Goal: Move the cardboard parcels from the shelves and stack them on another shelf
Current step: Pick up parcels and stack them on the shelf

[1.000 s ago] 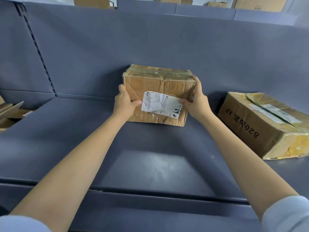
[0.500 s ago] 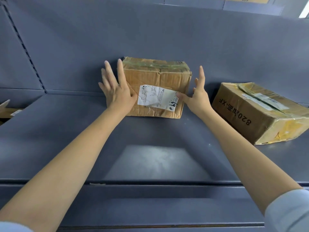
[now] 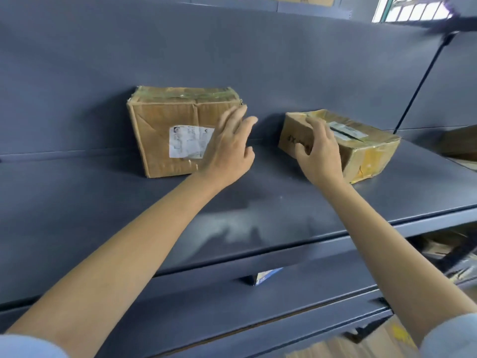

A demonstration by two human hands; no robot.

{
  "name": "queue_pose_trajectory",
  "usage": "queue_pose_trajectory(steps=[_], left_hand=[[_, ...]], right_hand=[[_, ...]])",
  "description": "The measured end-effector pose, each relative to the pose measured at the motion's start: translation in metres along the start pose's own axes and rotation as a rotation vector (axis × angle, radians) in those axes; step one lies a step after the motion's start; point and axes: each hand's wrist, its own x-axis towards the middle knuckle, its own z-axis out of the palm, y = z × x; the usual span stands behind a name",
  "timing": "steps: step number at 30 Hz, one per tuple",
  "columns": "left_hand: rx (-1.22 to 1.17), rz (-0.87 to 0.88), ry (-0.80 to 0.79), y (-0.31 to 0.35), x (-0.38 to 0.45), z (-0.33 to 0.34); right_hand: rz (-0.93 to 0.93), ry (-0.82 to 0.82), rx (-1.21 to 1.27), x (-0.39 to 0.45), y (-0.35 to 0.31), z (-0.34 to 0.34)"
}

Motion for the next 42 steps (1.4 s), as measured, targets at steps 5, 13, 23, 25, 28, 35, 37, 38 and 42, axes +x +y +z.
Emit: queue_pose_trajectory(steps=[5, 13, 23, 25, 28, 35, 37, 38, 42], left_hand=[[-0.038, -0.016, -0.060, 0.030, 0.023, 0.037], [-0.167, -0.285, -0.062, 0.054, 0.062, 0.074], [-0.371, -0.733, -0.475, 0.066, 0.091, 0.085], [-0.390, -0.786, -0.526, 0.076, 0.090, 0.089], [-0.406, -0.820, -0.467, 0.083, 0.087, 0.085], [-0.403, -0.567, -0.023, 0.089, 0.086, 0.043], [-0.259, -0.501, -0.010, 0.090, 0.079, 0.039], [-0.203, -0.480, -0.002, 0.090, 0.075, 0.038], [0.071, -0.441, 0.015, 0.086, 0.062, 0.034]], right_hand=[[0.253, -0.241, -0.496, 0.002, 0.061, -0.031], [-0.065, -0.135, -0.095, -0.002, 0.114, -0.078], [0.444, -0.154, 0.525, 0.020, 0.162, -0.155], [0.691, -0.350, 0.506, 0.030, 0.165, -0.150], [0.806, -0.592, 0.632, 0.035, 0.167, -0.146], [0.279, -0.459, 0.862, 0.040, 0.174, -0.129], [0.228, -0.484, 0.795, 0.037, 0.169, -0.116], [0.198, -0.509, 0.735, 0.035, 0.165, -0.110], [0.030, -0.423, 0.386, 0.035, 0.153, -0.089]])
